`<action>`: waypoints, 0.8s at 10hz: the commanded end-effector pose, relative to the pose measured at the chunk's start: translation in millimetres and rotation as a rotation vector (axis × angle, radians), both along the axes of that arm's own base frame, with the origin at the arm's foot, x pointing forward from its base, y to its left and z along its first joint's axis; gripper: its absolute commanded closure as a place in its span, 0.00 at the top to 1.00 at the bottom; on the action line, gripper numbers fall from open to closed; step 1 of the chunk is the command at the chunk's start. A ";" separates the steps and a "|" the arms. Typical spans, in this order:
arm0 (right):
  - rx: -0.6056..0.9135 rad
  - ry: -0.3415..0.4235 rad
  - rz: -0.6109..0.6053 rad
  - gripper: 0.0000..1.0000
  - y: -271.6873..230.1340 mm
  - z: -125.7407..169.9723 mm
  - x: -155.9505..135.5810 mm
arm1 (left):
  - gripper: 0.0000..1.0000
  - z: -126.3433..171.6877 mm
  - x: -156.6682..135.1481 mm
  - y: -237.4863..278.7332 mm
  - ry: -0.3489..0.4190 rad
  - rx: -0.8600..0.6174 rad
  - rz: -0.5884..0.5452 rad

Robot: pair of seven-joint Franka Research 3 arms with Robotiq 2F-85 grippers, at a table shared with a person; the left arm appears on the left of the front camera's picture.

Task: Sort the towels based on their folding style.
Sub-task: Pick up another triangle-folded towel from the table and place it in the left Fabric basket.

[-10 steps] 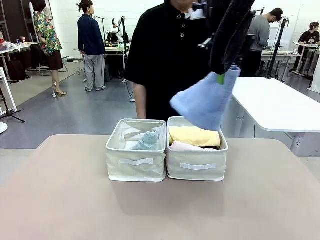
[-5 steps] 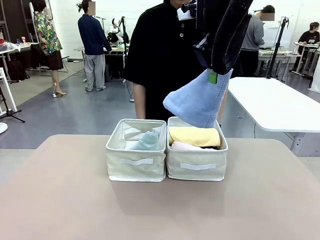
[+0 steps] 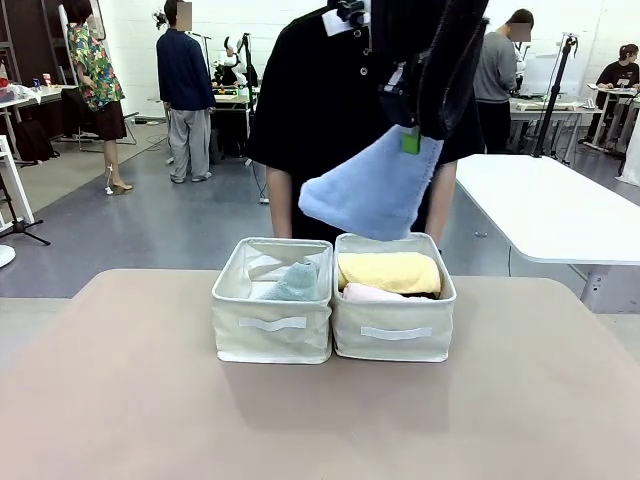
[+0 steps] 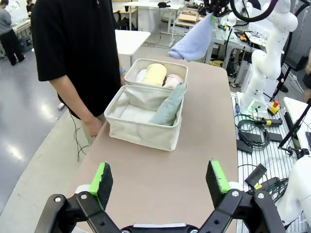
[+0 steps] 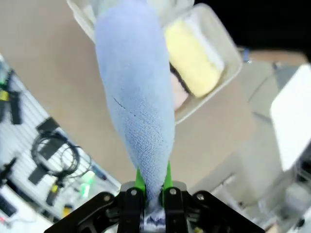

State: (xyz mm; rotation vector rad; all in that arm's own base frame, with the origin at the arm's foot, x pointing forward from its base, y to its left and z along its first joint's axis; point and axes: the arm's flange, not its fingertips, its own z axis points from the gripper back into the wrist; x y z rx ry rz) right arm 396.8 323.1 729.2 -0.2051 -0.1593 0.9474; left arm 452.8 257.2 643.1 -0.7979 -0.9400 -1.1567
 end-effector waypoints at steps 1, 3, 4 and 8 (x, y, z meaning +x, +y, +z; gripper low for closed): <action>-0.034 -0.043 0.176 0.15 27.8 15.7 37.3 | 1.00 1.1 -1.3 1.1 0.000 -0.004 -0.002; -0.043 -0.022 0.334 0.15 53.6 6.0 61.5 | 1.00 1.1 -1.3 1.1 0.000 -0.004 -0.002; -0.056 -0.017 0.395 0.15 71.1 -4.1 73.2 | 1.00 1.1 -1.3 1.1 0.000 -0.004 -0.002; -0.141 -0.013 0.376 0.15 120.3 -38.8 115.9 | 1.00 1.1 -1.3 1.1 0.000 -0.004 -0.002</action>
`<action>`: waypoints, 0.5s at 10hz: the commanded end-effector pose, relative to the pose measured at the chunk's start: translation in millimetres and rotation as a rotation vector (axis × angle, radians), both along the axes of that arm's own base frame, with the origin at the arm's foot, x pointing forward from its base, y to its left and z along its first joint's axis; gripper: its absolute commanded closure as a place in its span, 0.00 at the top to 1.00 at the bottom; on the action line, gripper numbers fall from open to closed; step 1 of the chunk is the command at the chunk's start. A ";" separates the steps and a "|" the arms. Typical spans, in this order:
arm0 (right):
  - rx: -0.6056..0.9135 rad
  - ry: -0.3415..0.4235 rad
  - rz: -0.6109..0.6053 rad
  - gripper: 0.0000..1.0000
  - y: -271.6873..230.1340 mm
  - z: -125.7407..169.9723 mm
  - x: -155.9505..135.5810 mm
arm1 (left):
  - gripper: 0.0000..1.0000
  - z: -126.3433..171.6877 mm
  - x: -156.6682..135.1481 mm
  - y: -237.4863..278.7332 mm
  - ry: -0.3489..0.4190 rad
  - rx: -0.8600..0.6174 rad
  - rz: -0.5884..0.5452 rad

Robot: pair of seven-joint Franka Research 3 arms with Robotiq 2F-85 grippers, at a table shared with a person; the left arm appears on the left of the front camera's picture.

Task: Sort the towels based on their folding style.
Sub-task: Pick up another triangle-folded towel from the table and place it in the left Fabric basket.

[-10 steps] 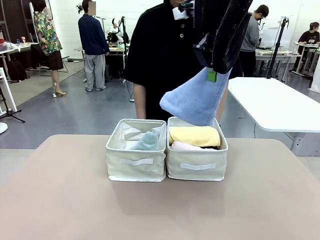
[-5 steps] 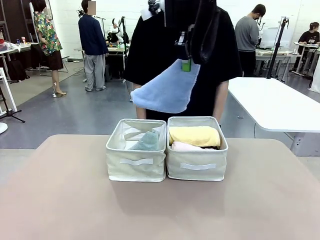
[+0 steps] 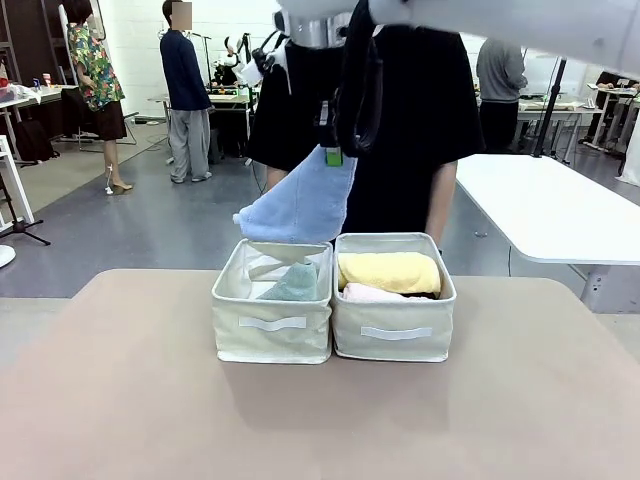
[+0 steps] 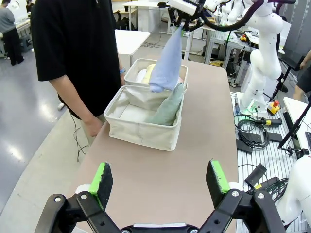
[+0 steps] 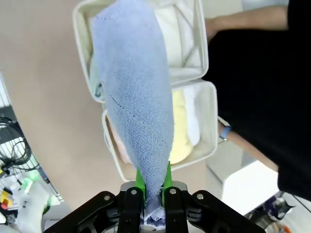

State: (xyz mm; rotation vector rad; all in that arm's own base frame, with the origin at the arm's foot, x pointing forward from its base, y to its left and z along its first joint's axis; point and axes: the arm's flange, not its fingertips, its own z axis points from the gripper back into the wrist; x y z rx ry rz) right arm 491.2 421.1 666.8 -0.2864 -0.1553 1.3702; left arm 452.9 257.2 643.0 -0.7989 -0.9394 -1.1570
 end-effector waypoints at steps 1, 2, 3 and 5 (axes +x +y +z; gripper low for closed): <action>-0.031 -0.006 -0.054 0.15 30.3 11.0 33.1 | 1.00 1.3 -1.3 1.0 -0.001 -0.004 -0.001; -0.031 -0.004 -0.074 0.15 36.6 0.2 44.5 | 1.00 1.3 -1.3 1.0 -0.001 -0.004 -0.001; -0.021 0.001 -0.092 0.15 41.0 -8.1 53.6 | 1.00 1.3 -1.3 1.0 -0.001 -0.004 -0.001; 0.010 0.063 -0.112 0.15 40.2 -17.5 59.6 | 1.00 1.3 -1.3 1.0 -0.001 -0.004 -0.001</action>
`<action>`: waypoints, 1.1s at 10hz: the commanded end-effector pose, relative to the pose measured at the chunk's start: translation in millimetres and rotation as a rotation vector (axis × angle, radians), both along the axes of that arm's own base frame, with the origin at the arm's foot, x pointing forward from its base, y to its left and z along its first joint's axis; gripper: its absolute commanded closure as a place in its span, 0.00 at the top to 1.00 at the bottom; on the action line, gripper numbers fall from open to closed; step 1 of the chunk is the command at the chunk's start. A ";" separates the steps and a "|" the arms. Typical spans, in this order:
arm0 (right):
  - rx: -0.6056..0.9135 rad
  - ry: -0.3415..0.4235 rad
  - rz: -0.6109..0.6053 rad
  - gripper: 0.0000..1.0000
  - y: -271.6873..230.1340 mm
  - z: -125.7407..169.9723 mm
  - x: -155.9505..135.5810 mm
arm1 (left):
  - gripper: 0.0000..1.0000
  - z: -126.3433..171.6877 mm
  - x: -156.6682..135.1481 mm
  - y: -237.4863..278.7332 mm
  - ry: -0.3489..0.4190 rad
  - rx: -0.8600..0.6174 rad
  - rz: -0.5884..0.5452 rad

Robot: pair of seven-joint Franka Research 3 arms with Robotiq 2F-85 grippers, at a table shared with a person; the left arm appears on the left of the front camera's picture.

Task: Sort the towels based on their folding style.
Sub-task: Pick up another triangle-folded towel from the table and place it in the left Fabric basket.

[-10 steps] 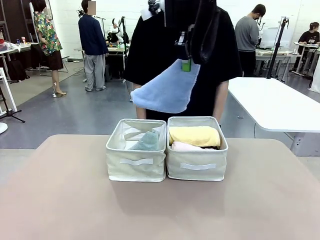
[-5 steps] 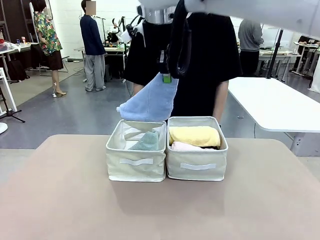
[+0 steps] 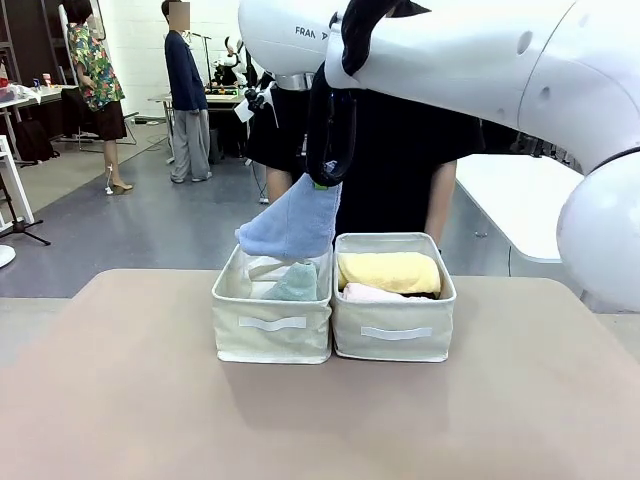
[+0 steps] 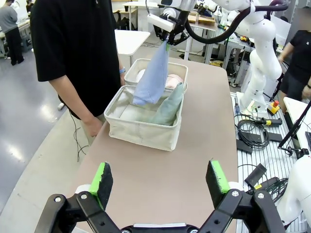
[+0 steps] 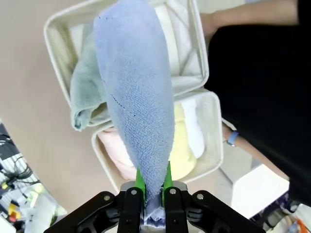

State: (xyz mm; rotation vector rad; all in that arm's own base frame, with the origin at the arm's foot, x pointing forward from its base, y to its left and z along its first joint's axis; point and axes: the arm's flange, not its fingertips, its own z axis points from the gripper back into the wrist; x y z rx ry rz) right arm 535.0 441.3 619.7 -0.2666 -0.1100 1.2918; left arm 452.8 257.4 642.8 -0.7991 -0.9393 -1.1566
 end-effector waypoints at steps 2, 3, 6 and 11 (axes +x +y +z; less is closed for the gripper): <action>-0.005 -0.017 0.016 0.15 -0.5 5.4 -5.0 | 1.00 1.4 -1.3 0.8 -0.001 -0.004 -0.001; -0.005 -0.017 0.016 0.15 -0.5 5.4 -5.0 | 1.00 1.4 -1.3 0.8 -0.001 -0.004 -0.001; 0.002 0.001 0.006 0.15 1.3 1.1 -1.4 | 1.00 1.4 -1.3 0.8 -0.001 -0.004 -0.001; 0.057 0.071 0.040 0.15 15.0 -38.6 34.0 | 1.00 1.4 -1.3 0.8 -0.001 -0.004 -0.001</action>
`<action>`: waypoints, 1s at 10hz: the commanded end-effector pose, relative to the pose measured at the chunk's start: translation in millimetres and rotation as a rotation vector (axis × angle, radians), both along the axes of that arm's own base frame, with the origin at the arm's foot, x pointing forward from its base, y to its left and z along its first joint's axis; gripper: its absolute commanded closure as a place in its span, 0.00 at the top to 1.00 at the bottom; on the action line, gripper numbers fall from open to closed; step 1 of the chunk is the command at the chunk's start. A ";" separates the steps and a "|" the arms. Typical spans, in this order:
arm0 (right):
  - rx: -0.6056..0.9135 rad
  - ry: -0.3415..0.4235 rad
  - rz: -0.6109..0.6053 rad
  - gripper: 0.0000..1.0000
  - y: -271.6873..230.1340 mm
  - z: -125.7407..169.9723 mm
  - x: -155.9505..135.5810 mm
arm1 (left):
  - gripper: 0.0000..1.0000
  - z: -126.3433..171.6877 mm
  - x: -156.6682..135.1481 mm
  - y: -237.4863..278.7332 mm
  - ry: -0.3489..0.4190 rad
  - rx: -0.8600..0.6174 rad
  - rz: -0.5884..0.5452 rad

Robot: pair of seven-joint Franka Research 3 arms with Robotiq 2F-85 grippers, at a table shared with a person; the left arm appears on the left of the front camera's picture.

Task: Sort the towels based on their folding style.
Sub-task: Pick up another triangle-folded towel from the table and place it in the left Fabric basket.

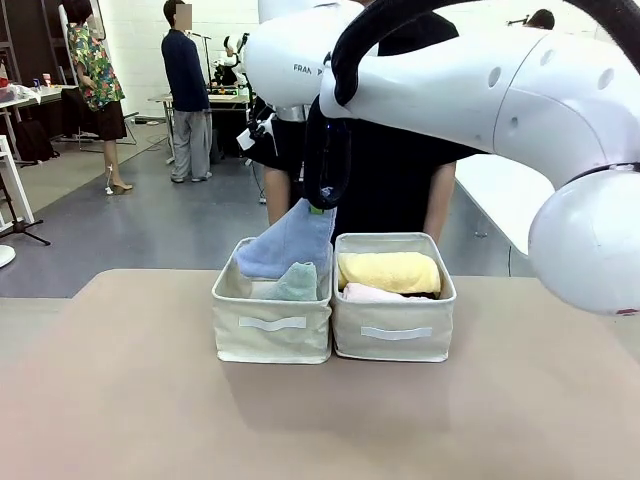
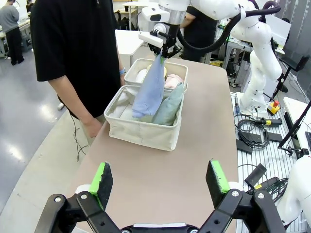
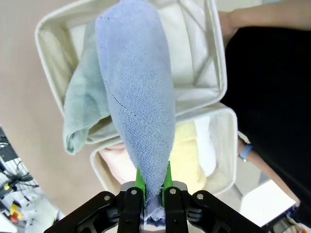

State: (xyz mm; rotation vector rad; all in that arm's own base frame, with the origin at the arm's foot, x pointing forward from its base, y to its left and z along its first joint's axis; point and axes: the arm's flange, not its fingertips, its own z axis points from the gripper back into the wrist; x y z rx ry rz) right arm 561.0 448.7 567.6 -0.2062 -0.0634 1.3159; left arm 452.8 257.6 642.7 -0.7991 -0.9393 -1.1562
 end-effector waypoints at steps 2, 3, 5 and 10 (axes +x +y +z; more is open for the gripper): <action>0.049 0.016 0.016 0.15 12.4 0.4 20.9 | 1.00 1.5 -1.3 0.7 -0.002 -0.003 -0.002; 0.037 0.032 0.007 0.15 14.8 -8.3 27.7 | 1.00 1.5 -1.3 0.7 -0.002 -0.003 -0.002; 0.000 0.050 -0.018 0.15 19.6 -25.5 37.7 | 1.00 1.5 -1.3 0.7 -0.002 -0.003 -0.002; -0.042 0.079 -0.017 0.15 21.1 -50.6 45.0 | 1.00 1.5 -1.3 0.7 -0.002 -0.003 -0.002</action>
